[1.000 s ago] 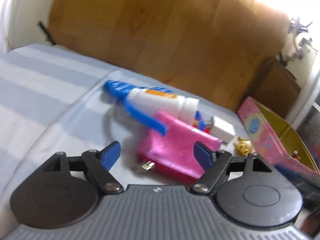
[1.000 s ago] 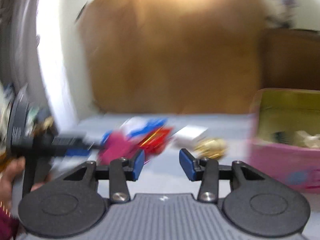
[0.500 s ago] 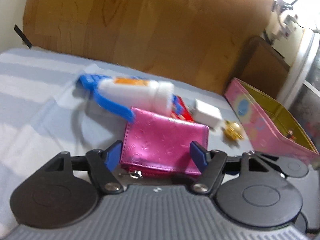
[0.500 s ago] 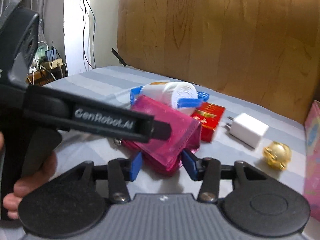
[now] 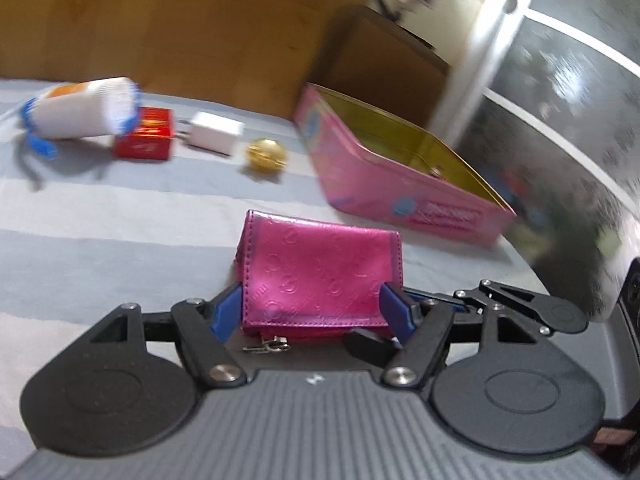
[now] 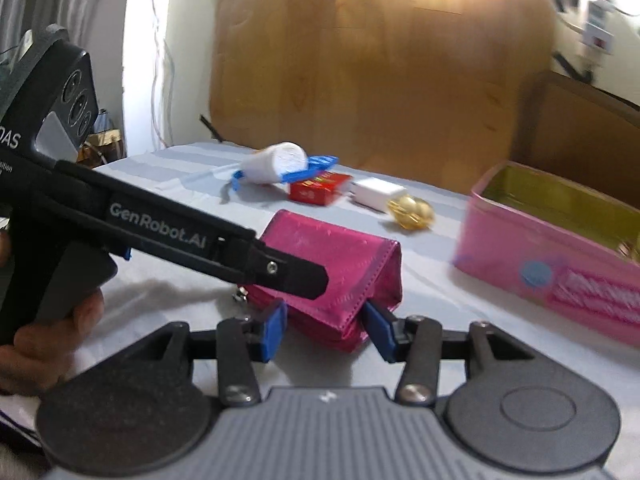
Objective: Organize rigid objects
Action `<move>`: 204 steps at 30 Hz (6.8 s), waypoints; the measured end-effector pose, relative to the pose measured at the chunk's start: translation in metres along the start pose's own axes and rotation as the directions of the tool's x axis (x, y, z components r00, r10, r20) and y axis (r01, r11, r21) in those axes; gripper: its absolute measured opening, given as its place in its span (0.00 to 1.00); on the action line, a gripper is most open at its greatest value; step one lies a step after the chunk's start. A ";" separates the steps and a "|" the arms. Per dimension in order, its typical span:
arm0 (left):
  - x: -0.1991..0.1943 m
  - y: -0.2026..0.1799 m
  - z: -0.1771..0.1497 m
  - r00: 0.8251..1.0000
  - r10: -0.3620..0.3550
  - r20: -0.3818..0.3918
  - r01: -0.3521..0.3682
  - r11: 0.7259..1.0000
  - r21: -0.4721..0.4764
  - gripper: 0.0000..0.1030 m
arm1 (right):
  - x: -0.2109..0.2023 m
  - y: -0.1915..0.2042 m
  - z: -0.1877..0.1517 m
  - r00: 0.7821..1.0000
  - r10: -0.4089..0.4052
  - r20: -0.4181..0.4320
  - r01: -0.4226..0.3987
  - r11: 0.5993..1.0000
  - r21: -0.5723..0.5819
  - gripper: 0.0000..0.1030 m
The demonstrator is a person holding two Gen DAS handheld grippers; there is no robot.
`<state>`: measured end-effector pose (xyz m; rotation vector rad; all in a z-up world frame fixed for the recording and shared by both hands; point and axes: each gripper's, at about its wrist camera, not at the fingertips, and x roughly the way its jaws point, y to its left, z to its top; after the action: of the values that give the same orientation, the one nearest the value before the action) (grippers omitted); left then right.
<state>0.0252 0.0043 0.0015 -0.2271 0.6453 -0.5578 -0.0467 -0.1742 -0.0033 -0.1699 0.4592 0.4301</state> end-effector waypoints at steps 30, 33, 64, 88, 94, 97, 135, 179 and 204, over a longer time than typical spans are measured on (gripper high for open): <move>0.081 -0.109 0.113 0.985 -0.095 0.143 0.055 0.964 0.259 0.63 | -0.017 -0.112 0.044 0.889 -0.321 0.326 0.285 0.946 0.154 0.33; 0.116 -0.112 0.121 0.992 -0.064 0.111 0.033 0.965 0.260 0.63 | 0.005 -0.140 0.045 0.896 -0.341 0.283 0.291 0.934 0.206 0.33; 0.169 -0.127 0.136 0.962 0.233 0.144 -0.263 0.931 0.253 0.71 | 0.052 -0.193 0.042 0.769 -0.609 0.194 0.557 0.788 0.263 0.39; 0.166 -0.112 0.118 0.935 0.326 0.140 -0.351 0.906 0.236 0.72 | 0.041 -0.216 0.037 0.792 -0.586 0.172 0.485 0.774 0.407 0.48; 0.170 -0.111 0.115 0.931 0.334 0.145 -0.361 0.900 0.245 0.73 | 0.039 -0.217 0.037 0.790 -0.586 0.181 0.477 0.773 0.418 0.54; 0.171 -0.108 0.114 0.934 0.331 0.137 -0.356 0.904 0.238 0.73 | 0.039 -0.218 0.037 0.792 -0.583 0.179 0.472 0.772 0.426 0.54; 0.014 0.076 0.056 0.812 0.555 0.181 -0.550 0.831 -0.081 0.87 | 0.014 -0.123 0.055 0.827 -0.474 0.302 0.366 0.862 0.349 0.65; 0.023 0.031 0.024 0.985 -0.173 -0.002 0.168 0.959 -0.226 0.86 | -0.010 -0.076 0.002 1.000 -0.003 -0.028 0.012 0.954 0.301 0.54; 0.083 -0.074 0.116 0.979 -0.201 0.041 0.195 0.975 0.110 0.54 | 0.017 -0.072 0.048 0.880 -0.388 0.274 0.366 0.922 0.131 0.35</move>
<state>0.1215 -0.1000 0.0774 -0.2069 0.5438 -0.7738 0.0175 -0.2202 0.0362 -0.1156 0.1385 0.0490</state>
